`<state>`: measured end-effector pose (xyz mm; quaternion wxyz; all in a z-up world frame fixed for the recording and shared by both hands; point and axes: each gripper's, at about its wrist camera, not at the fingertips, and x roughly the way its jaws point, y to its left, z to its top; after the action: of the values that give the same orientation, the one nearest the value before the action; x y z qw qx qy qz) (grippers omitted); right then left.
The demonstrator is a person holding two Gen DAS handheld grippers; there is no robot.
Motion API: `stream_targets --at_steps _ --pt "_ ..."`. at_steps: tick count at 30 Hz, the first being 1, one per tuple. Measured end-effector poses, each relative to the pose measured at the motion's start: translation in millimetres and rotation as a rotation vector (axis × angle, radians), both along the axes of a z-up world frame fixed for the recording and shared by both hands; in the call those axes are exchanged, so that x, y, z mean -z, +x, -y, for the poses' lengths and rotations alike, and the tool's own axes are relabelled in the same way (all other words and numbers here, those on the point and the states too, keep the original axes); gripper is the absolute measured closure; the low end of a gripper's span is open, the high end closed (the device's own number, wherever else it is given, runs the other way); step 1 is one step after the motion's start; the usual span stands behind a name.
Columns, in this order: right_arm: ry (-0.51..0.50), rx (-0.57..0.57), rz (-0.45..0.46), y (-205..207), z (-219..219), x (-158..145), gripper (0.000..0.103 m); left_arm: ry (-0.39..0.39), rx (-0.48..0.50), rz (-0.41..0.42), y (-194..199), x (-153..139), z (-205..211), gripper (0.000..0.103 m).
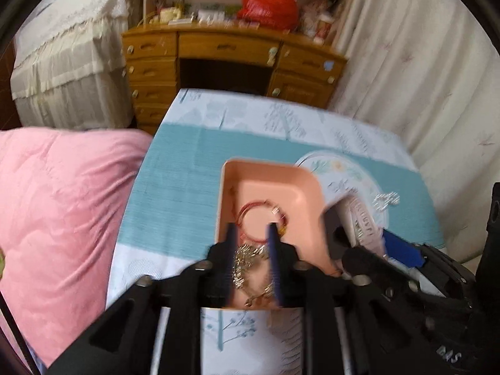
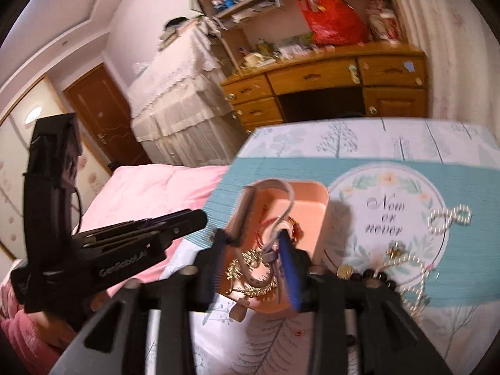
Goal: Organize jewelry
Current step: 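Carry the pink watch with the right tool and drop it into the tray, then reach the left tool to the ring while the right tool grasps the pearl strand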
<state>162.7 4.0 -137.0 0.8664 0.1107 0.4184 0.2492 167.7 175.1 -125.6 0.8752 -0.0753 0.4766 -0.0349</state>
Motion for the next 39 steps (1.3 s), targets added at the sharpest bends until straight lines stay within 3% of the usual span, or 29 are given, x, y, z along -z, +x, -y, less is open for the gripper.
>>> stream_targets --at_steps 1,2,4,7,12,22,27,33,37,39 --pt "0.006 0.012 -0.029 3 1 3 0.038 -0.007 -0.004 -0.025 2 3 -3 0.055" --pt "0.033 0.018 -0.046 4 3 6 0.038 -0.023 -0.008 -0.033 3 5 -6 0.048" --pt "0.046 0.038 -0.037 3 5 5 0.038 -0.044 -0.009 -0.03 2 4 -11 0.047" --pt "0.018 0.07 -0.019 2 9 4 0.038 -0.025 -0.001 -0.035 4 4 -14 0.036" --pt "-0.024 0.107 -0.058 1 16 14 0.037 -0.002 0.006 -0.069 4 7 -14 0.025" --pt "-0.175 0.131 -0.143 -27 39 43 0.033 0.002 0.016 -0.232 -19 31 -7 0.022" --pt "-0.249 0.146 -0.171 -40 60 54 0.033 -0.057 0.054 -0.321 -39 42 1 0.018" --pt "-0.306 0.152 -0.139 -44 88 56 0.033 -0.057 0.095 -0.407 -62 56 26 0.018" --pt "-0.381 0.102 -0.109 -44 100 58 0.033 -0.124 0.175 -0.48 -68 63 49 0.018" --pt "-0.416 0.068 -0.097 -44 104 59 0.033 -0.142 0.17 -0.489 -70 61 58 0.018"
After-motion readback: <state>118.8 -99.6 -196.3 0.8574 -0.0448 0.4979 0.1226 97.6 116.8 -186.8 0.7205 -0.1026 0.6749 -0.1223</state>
